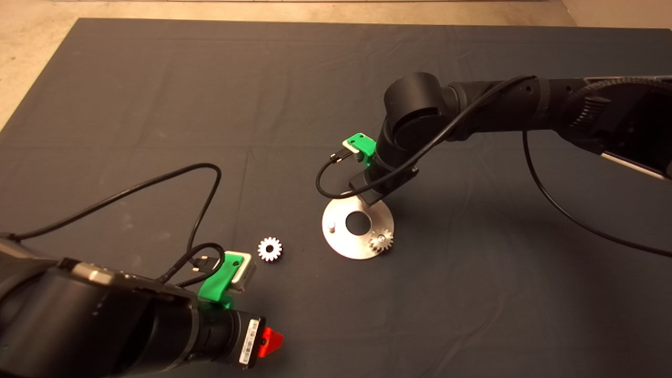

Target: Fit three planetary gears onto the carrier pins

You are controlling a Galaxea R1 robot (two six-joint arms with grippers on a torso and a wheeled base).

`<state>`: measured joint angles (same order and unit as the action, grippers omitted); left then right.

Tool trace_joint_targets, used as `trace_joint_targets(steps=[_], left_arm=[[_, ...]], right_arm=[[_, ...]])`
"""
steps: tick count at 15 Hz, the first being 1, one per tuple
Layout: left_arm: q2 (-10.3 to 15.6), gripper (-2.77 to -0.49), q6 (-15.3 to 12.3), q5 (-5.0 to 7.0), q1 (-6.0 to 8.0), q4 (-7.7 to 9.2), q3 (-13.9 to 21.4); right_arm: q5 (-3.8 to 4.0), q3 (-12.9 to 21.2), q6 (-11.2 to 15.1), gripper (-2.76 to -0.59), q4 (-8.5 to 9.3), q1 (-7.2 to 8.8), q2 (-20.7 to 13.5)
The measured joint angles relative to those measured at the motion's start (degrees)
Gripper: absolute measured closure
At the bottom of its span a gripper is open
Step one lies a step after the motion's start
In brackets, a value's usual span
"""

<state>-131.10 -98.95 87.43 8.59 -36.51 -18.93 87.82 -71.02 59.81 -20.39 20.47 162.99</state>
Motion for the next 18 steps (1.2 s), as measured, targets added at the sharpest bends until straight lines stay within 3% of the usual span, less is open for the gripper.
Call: trace_joint_targets(steps=[18], left_arm=[[0.0,-2.34,0.0,0.02,0.00,0.00,0.0]], right_arm=[[0.07,0.2,-0.2,-0.81,-0.01,-0.74,-0.1]])
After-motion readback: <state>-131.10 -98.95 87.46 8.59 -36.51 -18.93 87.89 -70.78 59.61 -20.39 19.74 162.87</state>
